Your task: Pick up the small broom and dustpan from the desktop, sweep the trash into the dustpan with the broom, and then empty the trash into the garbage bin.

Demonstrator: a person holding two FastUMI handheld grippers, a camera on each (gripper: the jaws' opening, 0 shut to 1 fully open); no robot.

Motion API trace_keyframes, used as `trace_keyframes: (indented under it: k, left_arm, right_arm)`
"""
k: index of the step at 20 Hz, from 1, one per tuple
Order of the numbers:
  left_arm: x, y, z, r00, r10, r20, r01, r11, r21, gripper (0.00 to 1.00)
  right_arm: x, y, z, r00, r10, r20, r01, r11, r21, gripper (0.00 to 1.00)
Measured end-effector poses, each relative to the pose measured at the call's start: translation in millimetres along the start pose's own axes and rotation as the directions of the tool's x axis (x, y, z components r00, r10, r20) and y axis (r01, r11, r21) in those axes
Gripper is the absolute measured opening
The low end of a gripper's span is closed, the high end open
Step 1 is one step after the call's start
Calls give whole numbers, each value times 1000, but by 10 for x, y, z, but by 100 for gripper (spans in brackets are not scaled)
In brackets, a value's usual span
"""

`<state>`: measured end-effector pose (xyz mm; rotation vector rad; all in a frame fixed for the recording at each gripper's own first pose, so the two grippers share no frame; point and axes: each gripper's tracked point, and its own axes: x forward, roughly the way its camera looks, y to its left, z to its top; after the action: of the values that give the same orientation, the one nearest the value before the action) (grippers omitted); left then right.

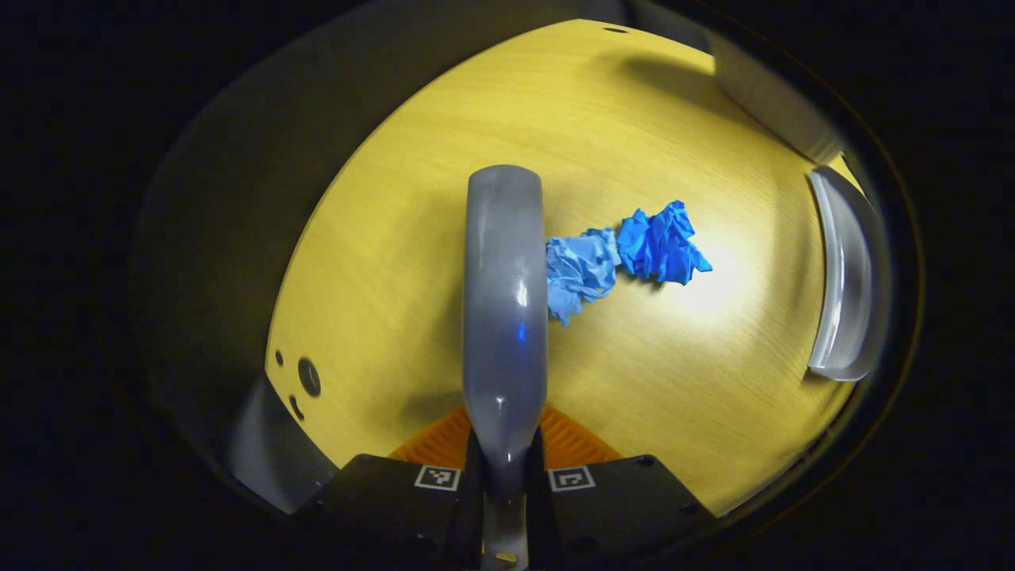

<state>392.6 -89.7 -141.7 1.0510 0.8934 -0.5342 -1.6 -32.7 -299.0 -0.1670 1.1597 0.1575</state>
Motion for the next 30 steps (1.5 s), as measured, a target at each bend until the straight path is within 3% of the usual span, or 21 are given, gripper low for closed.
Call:
trace_keyframes:
  k: [5,7,12,16,19,21,24,26,30]
  left_arm:
    - [-115,-275,386,995,-88,48,74,969,234,29]
    - [-177,-456,453,992,-117,48,99,954,284,29]
    - [-399,-1150,298,959,-283,12,277,945,171,26]
    - [-578,-1659,145,930,-367,7,363,924,122,27]
    - [-832,-2070,56,872,-489,19,488,872,45,26]
    - [-1016,-2229,-43,837,-547,18,547,837,21,26]
    - [-1150,-2108,-41,853,-519,54,522,851,-57,29]
    - [-1222,-2060,-67,854,-506,118,519,841,-150,26]
    - [-1267,-1679,-358,902,-387,191,429,857,-287,26]
  right_arm:
    - [80,-92,-137,998,-34,52,38,996,-81,35]
    - [96,-115,-172,998,-36,52,41,995,-86,35]
    - [65,-80,-117,998,-10,61,14,998,-56,35]
    - [38,-78,-75,995,-4,95,9,998,-55,35]
    - [119,-123,-145,989,-38,143,51,995,-89,35]
    - [121,-94,-125,989,-25,146,34,998,-61,35]
    - [110,-128,-113,987,-22,159,28,999,-37,35]
    - [137,-81,-118,985,-15,169,17,1000,-10,35]
    - [156,-72,-148,986,3,168,-9,999,33,35]
